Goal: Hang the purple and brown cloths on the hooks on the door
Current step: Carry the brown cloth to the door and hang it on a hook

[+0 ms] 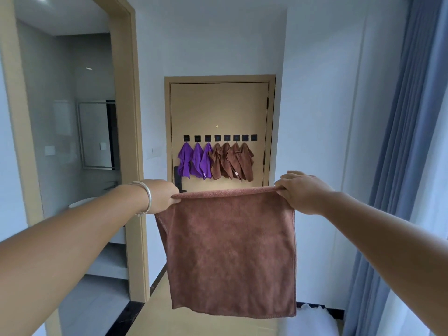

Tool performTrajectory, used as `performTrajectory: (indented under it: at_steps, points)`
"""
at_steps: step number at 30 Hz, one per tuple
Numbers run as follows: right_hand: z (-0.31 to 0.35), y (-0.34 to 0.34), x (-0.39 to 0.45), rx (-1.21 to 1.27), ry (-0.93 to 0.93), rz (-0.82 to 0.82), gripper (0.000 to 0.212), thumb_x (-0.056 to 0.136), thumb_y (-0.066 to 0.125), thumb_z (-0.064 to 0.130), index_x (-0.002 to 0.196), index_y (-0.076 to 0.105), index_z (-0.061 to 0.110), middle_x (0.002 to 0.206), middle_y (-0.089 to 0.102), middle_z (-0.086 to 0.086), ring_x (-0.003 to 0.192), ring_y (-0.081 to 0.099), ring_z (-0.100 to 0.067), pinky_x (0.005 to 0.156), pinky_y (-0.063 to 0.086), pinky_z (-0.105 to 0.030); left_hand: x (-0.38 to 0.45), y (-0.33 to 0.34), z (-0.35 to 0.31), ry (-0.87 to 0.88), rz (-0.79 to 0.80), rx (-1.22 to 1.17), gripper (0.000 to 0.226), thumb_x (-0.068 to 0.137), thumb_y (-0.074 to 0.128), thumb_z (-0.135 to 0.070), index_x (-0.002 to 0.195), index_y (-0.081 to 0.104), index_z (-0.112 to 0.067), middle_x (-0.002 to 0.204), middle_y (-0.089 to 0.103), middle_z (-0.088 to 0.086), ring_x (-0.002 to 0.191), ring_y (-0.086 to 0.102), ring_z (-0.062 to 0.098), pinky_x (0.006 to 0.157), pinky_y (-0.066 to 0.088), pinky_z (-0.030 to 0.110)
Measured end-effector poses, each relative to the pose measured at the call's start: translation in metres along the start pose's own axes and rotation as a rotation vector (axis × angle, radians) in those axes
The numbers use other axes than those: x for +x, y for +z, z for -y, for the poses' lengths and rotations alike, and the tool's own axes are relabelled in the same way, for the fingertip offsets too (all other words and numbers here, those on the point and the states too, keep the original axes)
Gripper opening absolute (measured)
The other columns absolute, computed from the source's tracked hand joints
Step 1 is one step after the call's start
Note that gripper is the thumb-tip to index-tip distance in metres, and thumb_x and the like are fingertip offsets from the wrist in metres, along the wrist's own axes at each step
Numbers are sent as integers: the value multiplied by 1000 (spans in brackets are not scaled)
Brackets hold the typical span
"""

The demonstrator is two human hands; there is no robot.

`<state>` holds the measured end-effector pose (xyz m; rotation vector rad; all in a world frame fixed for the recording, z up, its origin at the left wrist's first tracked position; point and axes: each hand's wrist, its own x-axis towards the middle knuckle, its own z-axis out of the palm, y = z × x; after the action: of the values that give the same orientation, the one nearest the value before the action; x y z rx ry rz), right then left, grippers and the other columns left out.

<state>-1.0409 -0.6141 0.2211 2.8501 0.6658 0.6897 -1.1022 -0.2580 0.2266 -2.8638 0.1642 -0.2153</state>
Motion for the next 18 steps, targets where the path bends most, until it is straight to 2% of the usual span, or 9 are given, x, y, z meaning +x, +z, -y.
performTrajectory:
  at_steps: [3,7,10,13,18]
  points:
    - [-4,28,36,-2,9,14,42,101,28,46,127,55,27,128,53,8,132,37,-15,108,34,-38,44,18,15,-4,-7,-27,36,103,30,-34,77,50,-20,81,57,0,70,50,15,63,38,28]
    - [-8,59,89,-10,32,22,40,102,28,44,128,54,29,129,53,10,134,35,-15,109,33,-39,106,37,40,25,-22,-52,37,103,31,-32,88,58,-13,93,64,7,76,55,20,73,46,34]
    - [-10,73,131,-20,60,9,38,101,28,44,125,55,31,125,54,11,132,36,-14,106,34,-36,155,45,65,63,-66,-49,35,103,30,-33,87,56,-15,89,62,5,77,55,20,71,44,32]
    - [-13,79,179,-24,98,-14,39,102,28,44,127,55,31,129,52,12,136,32,-13,107,31,-36,204,46,94,94,-126,-74,36,103,29,-32,75,48,-22,75,54,-1,66,48,15,61,38,27]
    - [-14,98,247,-40,138,-41,38,101,28,43,124,56,31,125,55,12,131,37,-13,103,36,-35,275,57,132,125,-170,-94,36,103,27,-31,70,41,-24,73,51,-2,64,45,15,60,35,27]
